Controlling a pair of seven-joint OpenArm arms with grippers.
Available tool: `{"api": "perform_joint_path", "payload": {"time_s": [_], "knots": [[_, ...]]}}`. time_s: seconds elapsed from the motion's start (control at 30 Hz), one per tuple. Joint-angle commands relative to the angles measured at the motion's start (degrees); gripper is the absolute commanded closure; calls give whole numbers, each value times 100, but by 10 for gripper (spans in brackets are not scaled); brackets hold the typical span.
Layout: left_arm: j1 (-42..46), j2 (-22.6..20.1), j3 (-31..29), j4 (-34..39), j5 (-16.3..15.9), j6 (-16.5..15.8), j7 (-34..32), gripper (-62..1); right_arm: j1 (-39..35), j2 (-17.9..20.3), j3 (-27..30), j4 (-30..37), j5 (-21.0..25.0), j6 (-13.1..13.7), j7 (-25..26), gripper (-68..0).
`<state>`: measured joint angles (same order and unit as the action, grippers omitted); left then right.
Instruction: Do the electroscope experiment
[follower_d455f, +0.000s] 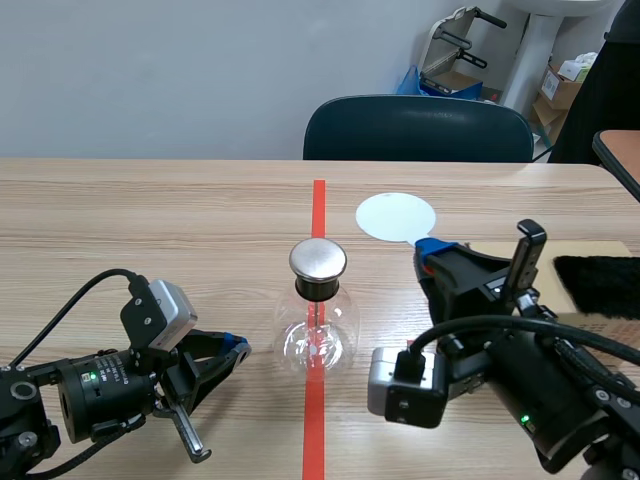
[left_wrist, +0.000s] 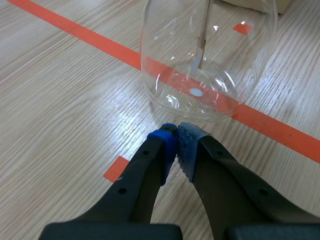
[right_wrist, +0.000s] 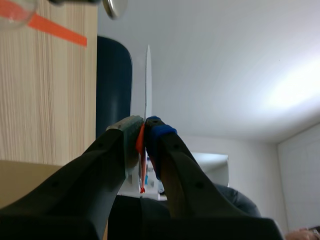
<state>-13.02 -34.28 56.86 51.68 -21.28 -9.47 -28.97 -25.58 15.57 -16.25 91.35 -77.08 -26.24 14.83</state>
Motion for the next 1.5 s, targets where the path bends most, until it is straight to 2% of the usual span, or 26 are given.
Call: {"api": "perform_joint_path", "payload": {"time_s": [0.0, 0.37, 0.43, 0.6, 0.77, 0.9, 1.03, 1.3, 1.47], "knots": [[-15, 33, -31, 76, -39, -13, -98, -27, 66, 11, 24, 48, 39, -66, -184, -10], [-15, 221, -31, 76, -35, -13, 122, -27, 63, 11, 24, 48, 42, -66, -1556, -10], [-15, 219, -31, 76, -35, -4, 278, -27, 63, 11, 24, 48, 42, -66, -1738, -10], [-15, 201, -31, 76, -37, 249, 350, -27, 63, 11, 24, 48, 42, -66, -2103, -10], [-17, 201, -48, 76, -42, 249, 280, -27, 63, 13, 24, 48, 42, -66, -2312, -11], [-17, 166, -138, 76, -37, 249, 90, -27, 66, 13, 24, 48, 17, -66, -2291, -10], [-17, 35, -223, 79, -42, 243, -212, -27, 66, 15, 22, 48, -94, -66, -2031, -10], [-15, -22, -234, 83, -59, 223, -315, -27, 66, 13, 22, 48, -94, -68, -1058, -10], [-15, -20, -234, 83, -59, 223, -315, -27, 66, 13, 22, 48, -94, -68, -260, -10]]}}
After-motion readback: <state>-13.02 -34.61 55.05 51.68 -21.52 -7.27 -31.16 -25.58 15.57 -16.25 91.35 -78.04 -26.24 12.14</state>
